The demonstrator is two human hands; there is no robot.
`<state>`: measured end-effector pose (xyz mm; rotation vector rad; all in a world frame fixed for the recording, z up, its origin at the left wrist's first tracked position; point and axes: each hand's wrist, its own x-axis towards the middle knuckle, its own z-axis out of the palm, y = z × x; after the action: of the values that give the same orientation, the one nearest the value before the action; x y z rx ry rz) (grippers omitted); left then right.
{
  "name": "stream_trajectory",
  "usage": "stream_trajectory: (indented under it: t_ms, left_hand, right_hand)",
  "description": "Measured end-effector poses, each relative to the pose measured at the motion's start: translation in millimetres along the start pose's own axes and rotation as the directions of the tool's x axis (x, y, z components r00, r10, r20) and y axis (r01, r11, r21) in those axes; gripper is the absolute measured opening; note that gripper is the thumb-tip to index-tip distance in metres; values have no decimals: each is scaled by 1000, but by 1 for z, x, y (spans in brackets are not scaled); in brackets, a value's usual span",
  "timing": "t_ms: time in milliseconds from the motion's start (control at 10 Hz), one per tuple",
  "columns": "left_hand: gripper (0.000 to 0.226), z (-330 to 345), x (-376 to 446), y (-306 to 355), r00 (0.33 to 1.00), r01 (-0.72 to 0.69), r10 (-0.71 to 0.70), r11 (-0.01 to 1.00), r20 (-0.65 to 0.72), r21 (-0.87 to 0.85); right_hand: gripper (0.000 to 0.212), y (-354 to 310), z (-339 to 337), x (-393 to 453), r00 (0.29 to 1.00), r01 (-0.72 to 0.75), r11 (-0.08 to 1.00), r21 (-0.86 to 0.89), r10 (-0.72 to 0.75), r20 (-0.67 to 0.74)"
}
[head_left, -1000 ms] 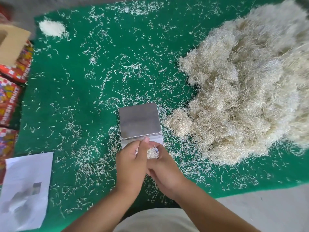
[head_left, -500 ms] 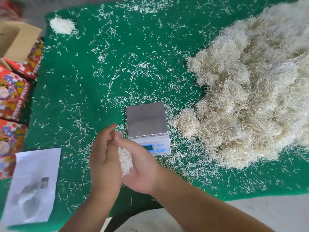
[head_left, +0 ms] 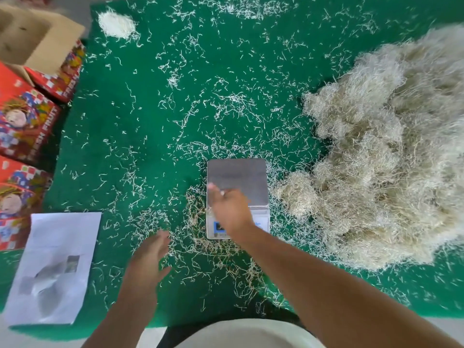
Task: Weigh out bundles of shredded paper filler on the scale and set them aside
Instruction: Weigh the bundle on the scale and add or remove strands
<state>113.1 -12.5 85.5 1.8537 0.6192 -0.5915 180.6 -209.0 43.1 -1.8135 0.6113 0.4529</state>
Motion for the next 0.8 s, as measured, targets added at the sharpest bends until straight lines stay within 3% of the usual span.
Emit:
stream_trajectory:
  t_ms: [100, 200, 300, 400, 500, 700, 800]
  left_hand:
    - [15, -24, 6, -19, 996, 55, -59, 996, -59, -63]
    - [50, -39, 17, -44, 972, 234, -235, 969, 2, -81]
    - [48, -46, 24, -64, 965, 261, -261, 965, 38, 23]
    - [18, -42, 10, -69, 980, 176, -185, 978, -73, -116]
    - [20, -42, 7, -64, 992, 128, -128, 989, 5, -72]
    - [13, -29, 5, -54, 996, 92, -92, 996, -16, 0]
    - [18, -20, -5, -52, 997, 69, -70, 997, -36, -19]
  right_hand:
    - [74, 1, -43, 41, 973, 92, 911, -402, -169, -160]
    - [66, 6, -59, 59, 963, 155, 792, -591, -253, -87]
    - [64, 16, -61, 63, 942, 246, 654, -716, -335, 19]
    - [76, 25, -61, 58, 934, 284, 623, -729, -353, 63]
    - [80, 28, -71, 48, 921, 314, 671, -672, -387, 43]
    - [61, 40, -108, 20, 875, 355, 766, -536, -474, -98]
    - [56, 52, -118, 7, 884, 337, 814, -474, -447, -139]
